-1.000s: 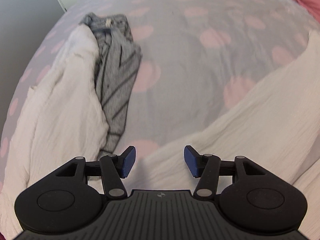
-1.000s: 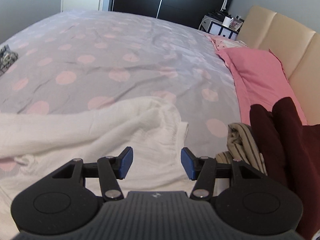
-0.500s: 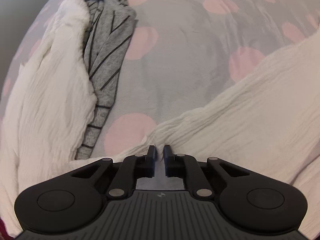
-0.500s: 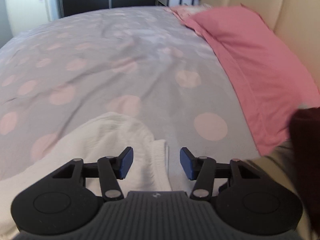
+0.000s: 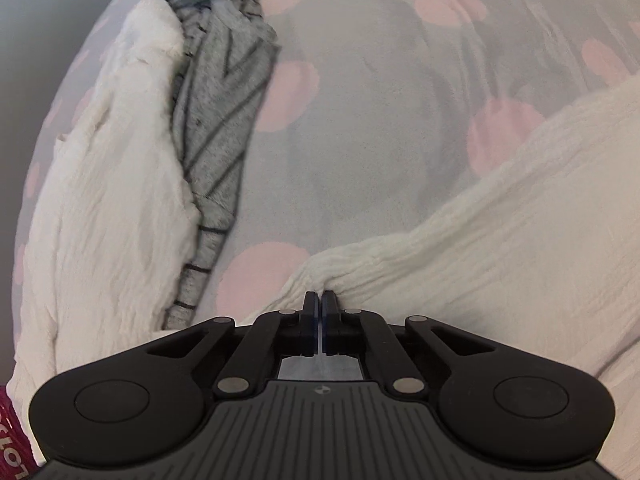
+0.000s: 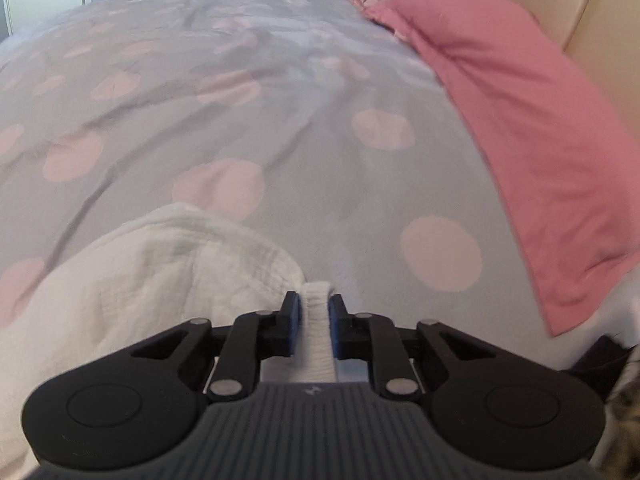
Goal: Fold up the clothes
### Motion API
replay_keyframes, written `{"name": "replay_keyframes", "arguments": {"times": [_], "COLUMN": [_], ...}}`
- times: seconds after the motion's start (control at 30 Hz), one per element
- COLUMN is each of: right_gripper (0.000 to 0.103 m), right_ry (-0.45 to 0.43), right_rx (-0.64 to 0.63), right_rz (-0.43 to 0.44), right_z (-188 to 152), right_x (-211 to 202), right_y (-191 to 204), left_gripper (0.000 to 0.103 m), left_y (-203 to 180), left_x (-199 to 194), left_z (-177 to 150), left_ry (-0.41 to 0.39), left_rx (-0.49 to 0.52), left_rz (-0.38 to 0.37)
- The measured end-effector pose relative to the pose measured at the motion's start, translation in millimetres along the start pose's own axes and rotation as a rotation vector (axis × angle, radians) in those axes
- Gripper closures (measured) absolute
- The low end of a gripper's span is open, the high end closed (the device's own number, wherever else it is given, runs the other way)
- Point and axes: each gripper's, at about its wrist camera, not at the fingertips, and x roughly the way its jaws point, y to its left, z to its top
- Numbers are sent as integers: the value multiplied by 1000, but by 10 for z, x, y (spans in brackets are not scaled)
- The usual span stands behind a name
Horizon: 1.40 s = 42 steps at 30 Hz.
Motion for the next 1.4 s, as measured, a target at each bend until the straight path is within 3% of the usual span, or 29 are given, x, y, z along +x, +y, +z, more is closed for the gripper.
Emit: {"name": "replay_keyframes", "arguments": {"times": [0.17, 0.3, 0.6, 0.8, 0.9, 0.97, 1.07, 1.13, 1.2, 1.4], "right_gripper": [90, 90, 90, 89, 81, 76, 74, 73, 73, 72], "right_ry": [-85, -108, -137, -94, -69, -86, -101, -105, -100, -50], "right_rx": [-50, -47, -47, -39, -54, -99, -135, -141, -133, -86], "right_rz": [-104, -130, -174, -192, -179, -184, -153, -122, -82, 55], "right_z": [62, 149, 342, 415, 389, 340, 244, 169, 85, -174], "right_x": [-222, -365, -385, -211, -134, -151, -228, -297, -381, -753], "right_y": [-66, -142, -140, -53, -16, 21, 48, 59, 71, 153], "left_gripper": [103, 103, 103, 101, 95, 90, 76, 59, 55, 49], "left_y": [231, 493, 564, 367, 345, 418, 619, 820, 1034, 1325], "left_x": [-232, -373, -362, 111, 313, 290, 162, 54, -23, 27], "left_z": [162, 524, 1462, 1908, 1882, 1790, 1635, 1526, 1397, 919], "left_ry": [-102, -246, -401, -311, -263, -275, -318, -341, -355, -284], "left_rx": [-110, -192, -139, -101, -74, -77, -98, -134, -191, -337], "left_rz": [16, 45, 193, 162, 162, 159, 146, 157, 153, 9]}}
